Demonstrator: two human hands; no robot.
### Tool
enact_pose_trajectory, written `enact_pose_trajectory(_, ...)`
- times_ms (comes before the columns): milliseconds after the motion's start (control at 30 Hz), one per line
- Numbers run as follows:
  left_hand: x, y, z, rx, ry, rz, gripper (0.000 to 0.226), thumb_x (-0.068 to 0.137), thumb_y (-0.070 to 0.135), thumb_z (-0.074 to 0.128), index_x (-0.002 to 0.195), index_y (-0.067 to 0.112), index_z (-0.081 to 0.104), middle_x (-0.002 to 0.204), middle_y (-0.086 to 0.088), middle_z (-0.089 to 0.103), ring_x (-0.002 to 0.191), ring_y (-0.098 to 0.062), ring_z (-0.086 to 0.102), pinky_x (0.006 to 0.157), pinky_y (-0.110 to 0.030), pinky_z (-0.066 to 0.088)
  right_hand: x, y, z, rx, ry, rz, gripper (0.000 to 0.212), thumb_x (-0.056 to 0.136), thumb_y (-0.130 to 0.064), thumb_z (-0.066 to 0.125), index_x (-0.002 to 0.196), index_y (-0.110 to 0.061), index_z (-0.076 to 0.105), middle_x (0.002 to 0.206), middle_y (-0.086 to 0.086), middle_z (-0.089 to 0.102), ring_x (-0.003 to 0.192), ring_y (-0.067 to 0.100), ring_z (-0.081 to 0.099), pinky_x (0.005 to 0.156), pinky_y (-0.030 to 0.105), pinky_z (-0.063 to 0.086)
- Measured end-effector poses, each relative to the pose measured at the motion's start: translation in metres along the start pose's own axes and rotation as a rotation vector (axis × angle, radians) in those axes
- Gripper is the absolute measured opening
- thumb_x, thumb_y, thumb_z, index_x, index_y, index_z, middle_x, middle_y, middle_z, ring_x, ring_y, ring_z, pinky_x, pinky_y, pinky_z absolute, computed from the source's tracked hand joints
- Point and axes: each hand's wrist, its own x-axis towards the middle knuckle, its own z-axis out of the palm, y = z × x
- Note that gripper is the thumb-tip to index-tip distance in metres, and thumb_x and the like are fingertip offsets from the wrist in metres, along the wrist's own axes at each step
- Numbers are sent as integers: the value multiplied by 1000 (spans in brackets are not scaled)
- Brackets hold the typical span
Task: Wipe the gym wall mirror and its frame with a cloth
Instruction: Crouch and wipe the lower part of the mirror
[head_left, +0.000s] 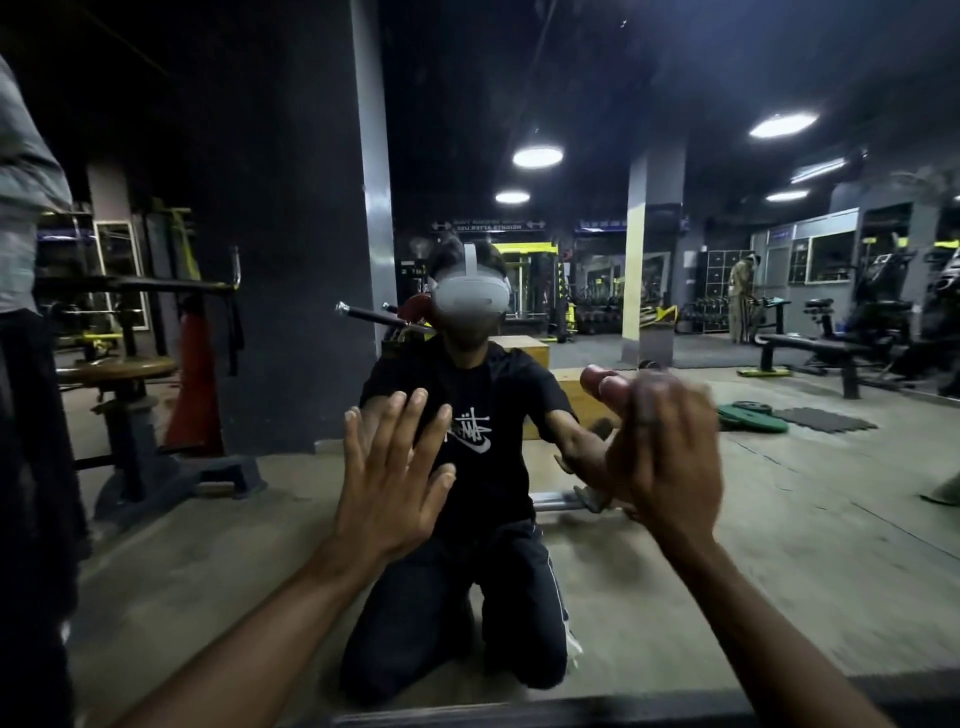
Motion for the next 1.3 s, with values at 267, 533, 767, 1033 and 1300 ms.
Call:
enact_pose_trajectory(267,10,-13,-14,8,8,-107,67,104,46,39,162,16,25,171,-14,9,157,-36,10,120,-71,2,-35,-91,39,153,-295,-496,66,91,-11,68,153,-8,45,163,14,35,154,37,25,114,57,37)
enact_pose_trajectory(533,22,-62,-21,119,10,-59,62,105,43,41,162,23,27,169,-15,16,154,-41,17,114,-77,12,74,-108,45,129,32,204,57,105,-21,46,158,-7,32,164,19,29,155,38,16,124,54,24)
enact_pose_trajectory(767,39,-115,-45,90,-43,-90,63,105,48,32,162,22,24,171,-14,7,157,-40,7,114,-77,9,77,-114,56,126,-175,-406,51,102,-18,57,151,-9,47,157,16,44,151,35,31,112,56,41)
enact_pose_trajectory(1033,37,-196,-74,124,-156,-191,72,103,54,33,164,26,10,172,-8,1,158,-32,0,118,-71,7,140,-210,77,116,48,286,56,108,-28,39,160,-11,26,168,14,21,157,32,5,129,43,6)
enact_pose_trajectory(1300,32,-223,-89,107,-151,-176,75,100,55,33,164,22,10,172,-10,4,157,-35,4,118,-71,9,141,-184,63,59,-107,-294,50,106,-31,44,152,-13,41,159,18,38,150,37,28,112,59,39)
